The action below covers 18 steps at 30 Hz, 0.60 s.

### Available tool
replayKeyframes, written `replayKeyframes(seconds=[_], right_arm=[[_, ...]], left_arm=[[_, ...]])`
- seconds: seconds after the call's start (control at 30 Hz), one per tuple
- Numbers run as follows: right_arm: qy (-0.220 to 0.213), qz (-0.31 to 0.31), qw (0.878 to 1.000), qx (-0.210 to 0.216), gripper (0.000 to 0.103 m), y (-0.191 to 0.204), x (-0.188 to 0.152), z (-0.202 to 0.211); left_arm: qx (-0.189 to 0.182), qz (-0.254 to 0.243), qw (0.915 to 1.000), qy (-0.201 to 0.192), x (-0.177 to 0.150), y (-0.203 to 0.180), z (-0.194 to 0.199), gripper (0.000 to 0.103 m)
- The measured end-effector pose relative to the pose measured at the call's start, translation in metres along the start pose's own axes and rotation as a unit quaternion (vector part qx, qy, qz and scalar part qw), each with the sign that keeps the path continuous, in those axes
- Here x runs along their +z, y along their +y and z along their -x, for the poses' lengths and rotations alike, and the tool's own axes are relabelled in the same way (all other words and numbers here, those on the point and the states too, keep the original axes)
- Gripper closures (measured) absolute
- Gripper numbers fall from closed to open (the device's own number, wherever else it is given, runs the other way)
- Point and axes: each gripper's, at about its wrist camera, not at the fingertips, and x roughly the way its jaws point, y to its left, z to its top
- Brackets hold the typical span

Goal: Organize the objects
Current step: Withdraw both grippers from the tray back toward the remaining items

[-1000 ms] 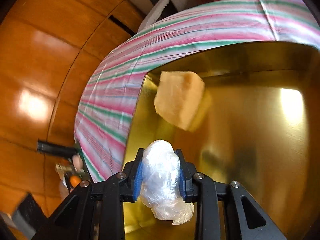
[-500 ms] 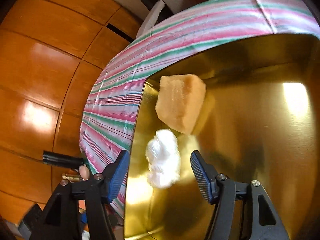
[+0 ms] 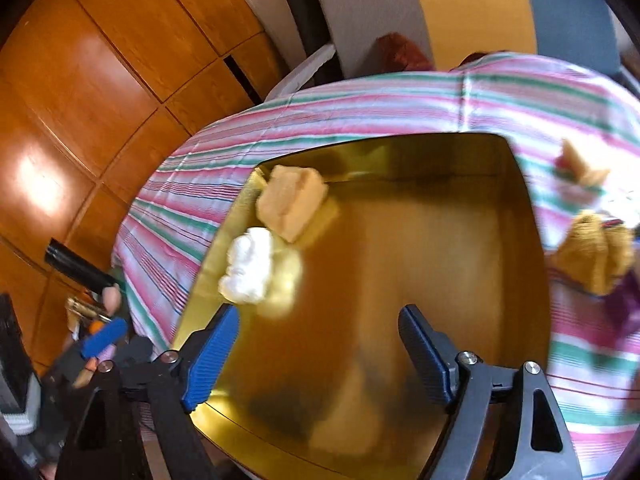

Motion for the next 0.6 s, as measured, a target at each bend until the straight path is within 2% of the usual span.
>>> replayKeyframes(seconds=[0.13, 0.33, 0.47, 0.6], right_arm=[[-0.019, 0.000, 0.999, -0.032, 0.017, -0.028, -0.007, 0.029], [-0.061, -0.022, 0.991, -0.120, 0.016, -0.097, -0.011, 0.090], [-0.094, -0.075, 0.976, -0.179, 0.013, -0.160, -0.014, 0.136], [-0.134, -0.149, 0.949, -0.244, 0.011, -0.225, -0.024, 0.178]], left_arm=[[-0.009, -0.013, 0.9999, 0.000, -0.003, -0.010, 0.001, 0.027], [-0.023, -0.036, 0.9991, 0.003, -0.009, -0.028, 0.002, 0.027], [-0.037, -0.048, 0.9982, 0.008, -0.010, -0.041, 0.002, 0.027], [-0.074, -0.055, 0.9954, 0.026, -0.007, -0.058, -0.001, 0.027]])
